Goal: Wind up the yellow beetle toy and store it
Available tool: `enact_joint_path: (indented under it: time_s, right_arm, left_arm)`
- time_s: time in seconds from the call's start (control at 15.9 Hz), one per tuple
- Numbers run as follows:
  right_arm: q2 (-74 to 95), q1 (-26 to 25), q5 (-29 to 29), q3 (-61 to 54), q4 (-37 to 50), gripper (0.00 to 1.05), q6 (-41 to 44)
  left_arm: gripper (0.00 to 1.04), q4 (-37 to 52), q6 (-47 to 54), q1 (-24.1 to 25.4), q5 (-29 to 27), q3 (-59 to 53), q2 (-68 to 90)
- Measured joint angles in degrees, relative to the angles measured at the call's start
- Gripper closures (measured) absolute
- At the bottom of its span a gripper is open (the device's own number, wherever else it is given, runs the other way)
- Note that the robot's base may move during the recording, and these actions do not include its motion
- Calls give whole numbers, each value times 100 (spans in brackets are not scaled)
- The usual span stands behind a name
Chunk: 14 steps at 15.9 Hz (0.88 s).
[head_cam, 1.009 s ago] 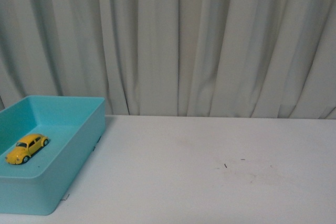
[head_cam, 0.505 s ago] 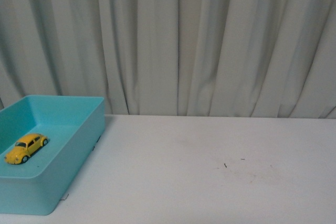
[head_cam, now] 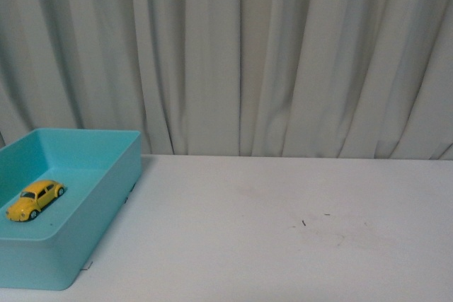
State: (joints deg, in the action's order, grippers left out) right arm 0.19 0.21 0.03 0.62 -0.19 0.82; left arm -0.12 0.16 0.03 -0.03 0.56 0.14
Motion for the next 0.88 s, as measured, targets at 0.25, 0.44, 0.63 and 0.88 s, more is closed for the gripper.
enact_joint_path:
  time_s: [0.25,0.44,0.63,0.88]
  right_arm:
    - [0,0,-2,0,11,7,0]
    - [0,0,0,0,-2,7,2]
    - [2,0,-2,0,4,7,0]
    - [2,0,-2,0,2,7,2]
  left_arm:
    - [7,4,0,0,-2,2,0]
    - [7,0,2,0,7,2,0]
    - [7,-4,0,0,-2,0,0]
    - [7,-9,-4,0,2,0,0]
